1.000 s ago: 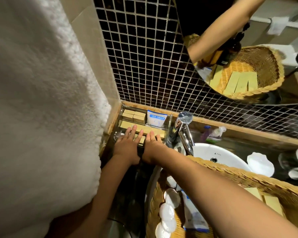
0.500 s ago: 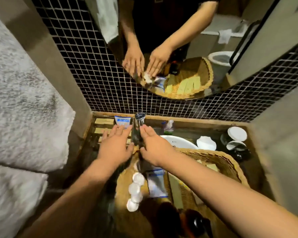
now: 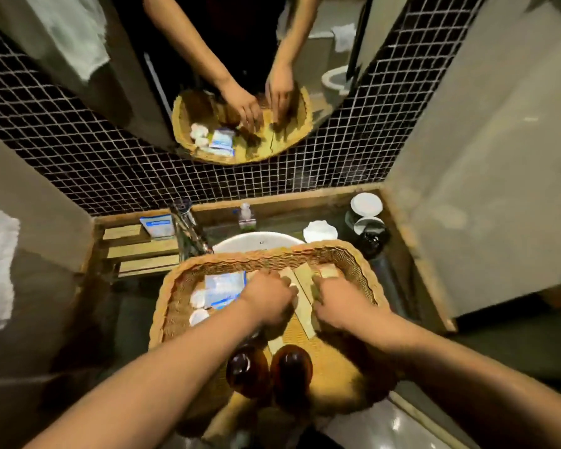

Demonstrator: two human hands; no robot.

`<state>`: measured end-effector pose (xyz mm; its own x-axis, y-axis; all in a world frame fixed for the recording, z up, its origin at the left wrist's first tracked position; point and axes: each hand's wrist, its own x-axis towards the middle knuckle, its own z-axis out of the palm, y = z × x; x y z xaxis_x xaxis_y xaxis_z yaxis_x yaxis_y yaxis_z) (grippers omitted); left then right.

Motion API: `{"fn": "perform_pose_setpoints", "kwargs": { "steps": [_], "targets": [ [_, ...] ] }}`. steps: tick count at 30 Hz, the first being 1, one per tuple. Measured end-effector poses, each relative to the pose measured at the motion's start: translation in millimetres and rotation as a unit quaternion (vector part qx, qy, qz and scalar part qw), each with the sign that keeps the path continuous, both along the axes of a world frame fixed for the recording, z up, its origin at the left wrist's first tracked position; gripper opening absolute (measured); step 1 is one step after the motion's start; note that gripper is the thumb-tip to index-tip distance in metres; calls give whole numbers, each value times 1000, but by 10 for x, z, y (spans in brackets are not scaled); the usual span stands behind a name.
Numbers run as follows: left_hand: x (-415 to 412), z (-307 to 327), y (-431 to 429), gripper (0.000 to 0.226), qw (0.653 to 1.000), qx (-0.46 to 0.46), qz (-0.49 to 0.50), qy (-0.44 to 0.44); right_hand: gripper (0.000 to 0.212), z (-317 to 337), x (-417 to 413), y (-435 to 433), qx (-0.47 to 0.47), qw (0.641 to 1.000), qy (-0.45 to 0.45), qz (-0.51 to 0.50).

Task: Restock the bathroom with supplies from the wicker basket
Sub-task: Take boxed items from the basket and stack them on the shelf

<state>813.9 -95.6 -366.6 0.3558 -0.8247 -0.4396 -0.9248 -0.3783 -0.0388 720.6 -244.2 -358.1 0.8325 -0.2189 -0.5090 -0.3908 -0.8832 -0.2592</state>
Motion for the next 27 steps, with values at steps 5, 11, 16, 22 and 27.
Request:
{"fn": "perform_pose_setpoints", "kwargs": {
  "steps": [5, 11, 16, 22, 27],
  "targets": [
    [63, -365, -249, 54, 997, 57, -48, 2, 38, -503, -218, 52, 14, 999, 26, -36],
    [231, -601, -261, 65, 998, 4, -71, -1, 43, -818, -197, 200, 15, 996, -24, -86],
    [265, -768, -151, 45, 997, -27, -67, -13, 38, -925, -234, 262, 37, 983, -87, -158],
    [332, -774, -154, 43, 996, -21, -82, 3, 42, -955, -238, 202, 4, 982, -116, -150],
    [336, -762, -283, 50, 992, 24, -123, -13, 62, -978, -143, 206, -65, 986, -103, -118]
  ]
}}
